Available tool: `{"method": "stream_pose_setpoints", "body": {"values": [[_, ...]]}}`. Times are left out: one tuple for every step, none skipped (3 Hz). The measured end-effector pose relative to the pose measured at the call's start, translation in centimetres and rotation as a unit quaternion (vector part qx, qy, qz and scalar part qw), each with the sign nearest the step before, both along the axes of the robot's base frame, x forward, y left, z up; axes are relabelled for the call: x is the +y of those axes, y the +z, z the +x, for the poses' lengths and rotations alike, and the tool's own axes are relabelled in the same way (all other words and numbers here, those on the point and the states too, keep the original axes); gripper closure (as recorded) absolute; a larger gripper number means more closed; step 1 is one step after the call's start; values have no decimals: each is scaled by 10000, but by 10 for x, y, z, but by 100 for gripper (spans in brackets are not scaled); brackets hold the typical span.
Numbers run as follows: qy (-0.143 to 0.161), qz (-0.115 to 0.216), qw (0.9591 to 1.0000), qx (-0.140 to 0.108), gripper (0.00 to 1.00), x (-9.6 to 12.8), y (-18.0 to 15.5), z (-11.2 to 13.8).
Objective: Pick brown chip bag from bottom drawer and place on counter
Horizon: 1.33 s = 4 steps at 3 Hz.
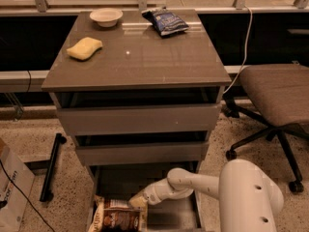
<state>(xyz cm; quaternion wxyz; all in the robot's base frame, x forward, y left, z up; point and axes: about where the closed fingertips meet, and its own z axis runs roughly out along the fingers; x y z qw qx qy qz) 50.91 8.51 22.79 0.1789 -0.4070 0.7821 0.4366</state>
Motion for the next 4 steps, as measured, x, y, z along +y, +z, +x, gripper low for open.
{"method": "stream_pose_setpoints", "body": {"values": [[20, -8, 10000, 39, 50, 2, -3, -3], [352, -593, 9971, -319, 19, 16, -13, -11], [334, -724, 9940, -750, 0, 18, -16, -10], [356, -710, 9913, -1048, 0, 23, -16, -6]]}}
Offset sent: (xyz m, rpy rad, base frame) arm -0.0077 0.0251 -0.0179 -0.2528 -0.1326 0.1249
